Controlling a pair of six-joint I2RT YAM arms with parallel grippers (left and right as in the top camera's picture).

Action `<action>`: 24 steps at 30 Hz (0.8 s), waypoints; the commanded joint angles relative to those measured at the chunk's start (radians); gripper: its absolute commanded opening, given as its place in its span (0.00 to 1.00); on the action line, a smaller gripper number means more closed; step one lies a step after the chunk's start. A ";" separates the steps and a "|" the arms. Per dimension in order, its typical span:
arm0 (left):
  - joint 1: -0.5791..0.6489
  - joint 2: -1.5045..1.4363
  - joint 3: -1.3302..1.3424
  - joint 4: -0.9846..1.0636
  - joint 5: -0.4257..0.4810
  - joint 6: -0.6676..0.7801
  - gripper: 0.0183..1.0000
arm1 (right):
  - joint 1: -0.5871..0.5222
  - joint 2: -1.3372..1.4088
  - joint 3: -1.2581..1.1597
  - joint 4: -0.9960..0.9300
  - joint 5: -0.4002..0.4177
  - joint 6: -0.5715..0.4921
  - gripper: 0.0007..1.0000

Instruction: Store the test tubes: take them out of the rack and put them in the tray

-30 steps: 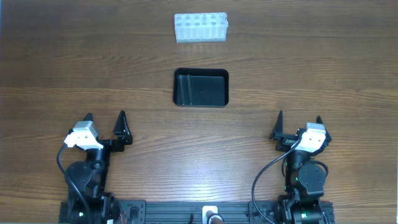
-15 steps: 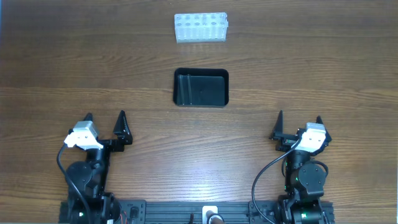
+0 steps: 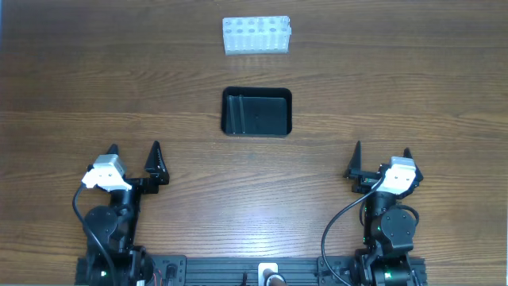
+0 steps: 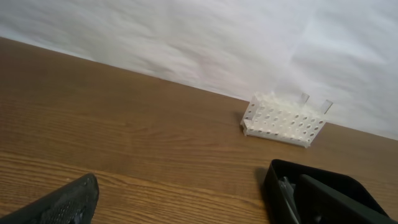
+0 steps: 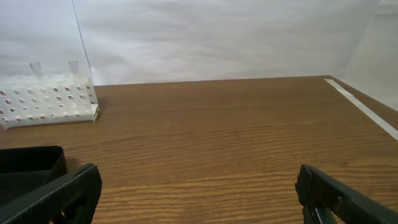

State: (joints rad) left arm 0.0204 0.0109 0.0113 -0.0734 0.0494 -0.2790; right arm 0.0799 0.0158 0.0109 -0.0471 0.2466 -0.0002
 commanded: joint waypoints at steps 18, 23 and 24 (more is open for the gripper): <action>0.006 -0.005 -0.005 -0.002 0.006 0.010 1.00 | 0.000 0.100 0.036 0.075 -0.135 0.055 0.99; 0.006 -0.005 -0.005 -0.002 0.006 0.010 1.00 | 0.000 0.339 0.161 0.145 -0.211 0.055 0.99; 0.006 -0.005 -0.005 -0.002 0.006 0.010 1.00 | 0.000 0.399 0.199 0.151 -0.233 0.055 0.99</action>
State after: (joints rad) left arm 0.0204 0.0101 0.0113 -0.0719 0.0494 -0.2790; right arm 0.0799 0.2771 0.0875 0.0746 0.1070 0.0486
